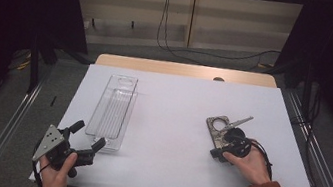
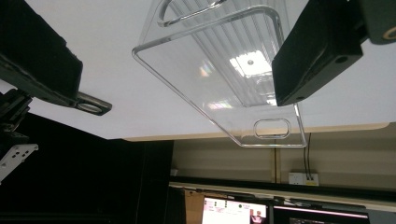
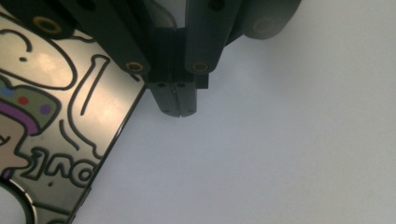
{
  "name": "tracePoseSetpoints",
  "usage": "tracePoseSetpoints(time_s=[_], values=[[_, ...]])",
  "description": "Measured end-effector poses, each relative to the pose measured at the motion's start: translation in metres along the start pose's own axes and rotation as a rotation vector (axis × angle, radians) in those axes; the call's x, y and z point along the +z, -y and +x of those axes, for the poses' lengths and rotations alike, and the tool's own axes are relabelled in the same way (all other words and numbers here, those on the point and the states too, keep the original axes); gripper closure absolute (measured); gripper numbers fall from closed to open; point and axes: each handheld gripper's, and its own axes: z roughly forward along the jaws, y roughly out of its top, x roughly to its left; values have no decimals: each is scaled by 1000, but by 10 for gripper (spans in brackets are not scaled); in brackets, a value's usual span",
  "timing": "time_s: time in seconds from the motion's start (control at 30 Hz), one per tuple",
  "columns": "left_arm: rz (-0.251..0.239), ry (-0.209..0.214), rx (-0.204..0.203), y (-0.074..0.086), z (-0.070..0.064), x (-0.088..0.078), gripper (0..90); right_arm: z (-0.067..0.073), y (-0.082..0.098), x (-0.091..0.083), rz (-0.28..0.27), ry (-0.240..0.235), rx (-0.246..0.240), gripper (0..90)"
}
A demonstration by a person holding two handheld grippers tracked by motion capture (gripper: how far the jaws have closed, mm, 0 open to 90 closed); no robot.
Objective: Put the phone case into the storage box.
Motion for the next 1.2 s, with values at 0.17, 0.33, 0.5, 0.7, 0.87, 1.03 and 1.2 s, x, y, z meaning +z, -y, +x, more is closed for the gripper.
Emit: tracePoseSetpoints(time_s=[0.17,0.33,0.5,0.7,0.87,1.03,1.2], values=[[3,-9,1,0,0,0,19,-3,7,-4,-13,4,15,900],[2,-3,-2,0,-1,1,19,-4,8,-5,-15,15,12,900],[0,-7,-5,1,0,1,19,-6,9,-7,-13,35,12,900],[1,-6,-7,1,0,1,19,-6,9,-8,-15,54,4,900],[3,3,0,0,0,0,19,-6,10,-9,-20,60,-3,900],[6,-1,-4,0,1,0,19,-6,11,-11,-63,46,-32,900],[5,-8,-2,0,0,-1,19,0,11,-19,-127,45,-30,865]])
